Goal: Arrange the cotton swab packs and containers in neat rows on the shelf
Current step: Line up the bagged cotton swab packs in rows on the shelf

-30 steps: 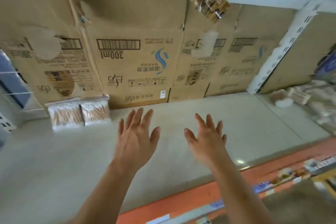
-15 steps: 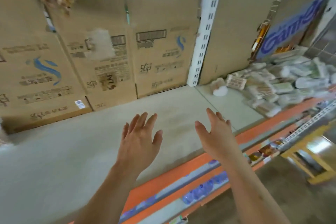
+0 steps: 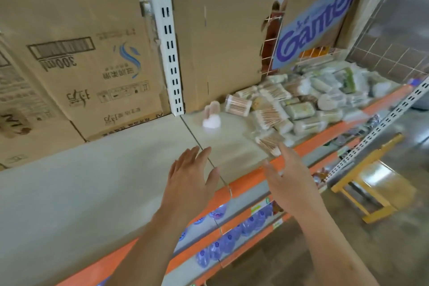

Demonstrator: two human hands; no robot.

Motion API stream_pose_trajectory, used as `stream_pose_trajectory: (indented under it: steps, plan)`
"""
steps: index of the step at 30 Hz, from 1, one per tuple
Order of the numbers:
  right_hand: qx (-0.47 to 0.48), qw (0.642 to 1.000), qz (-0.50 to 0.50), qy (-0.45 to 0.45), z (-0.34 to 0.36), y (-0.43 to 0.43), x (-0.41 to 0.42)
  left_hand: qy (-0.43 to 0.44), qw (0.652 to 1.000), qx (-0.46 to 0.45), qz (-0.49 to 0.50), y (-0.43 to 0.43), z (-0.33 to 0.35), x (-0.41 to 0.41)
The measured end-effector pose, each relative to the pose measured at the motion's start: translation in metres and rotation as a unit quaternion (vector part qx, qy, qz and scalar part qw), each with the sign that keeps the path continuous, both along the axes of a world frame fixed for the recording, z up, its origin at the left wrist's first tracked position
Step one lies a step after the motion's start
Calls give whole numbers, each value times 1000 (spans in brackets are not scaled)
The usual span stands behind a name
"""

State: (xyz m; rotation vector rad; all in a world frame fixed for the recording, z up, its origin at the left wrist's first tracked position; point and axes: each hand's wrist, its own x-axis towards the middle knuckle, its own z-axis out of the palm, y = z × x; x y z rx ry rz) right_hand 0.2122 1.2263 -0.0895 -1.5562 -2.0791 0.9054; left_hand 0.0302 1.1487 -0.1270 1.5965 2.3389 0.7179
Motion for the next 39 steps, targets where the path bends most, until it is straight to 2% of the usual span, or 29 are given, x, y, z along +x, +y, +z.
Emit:
stream_pose_trajectory:
  steps: [9, 15, 21, 27, 29, 33, 39]
  plan:
    - [9, 1000, -12, -9, 1, 59, 37, -39, 998, -1, -41, 75, 2, 47]
    - [45, 998, 23, -27, 7, 135, 35, -30, 999, -30, 15, 130, 0, 63]
    - [90, 984, 131, -86, 1, 201, 7, -56, 986, -137, 72, 166, -10, 73]
    - [102, 974, 179, -99, -1, 229, -6, -84, 966, -221, 102, 185, -11, 82]
    - [102, 969, 198, -110, -3, 233, -8, -100, 965, -207, 125, 187, -11, 84]
    - [94, 959, 232, -131, -6, 239, -6, -179, 960, -122, 180, 188, -10, 93]
    - [1, 968, 241, -63, 9, 247, 6, -292, 911, 26, 291, 188, -7, 115]
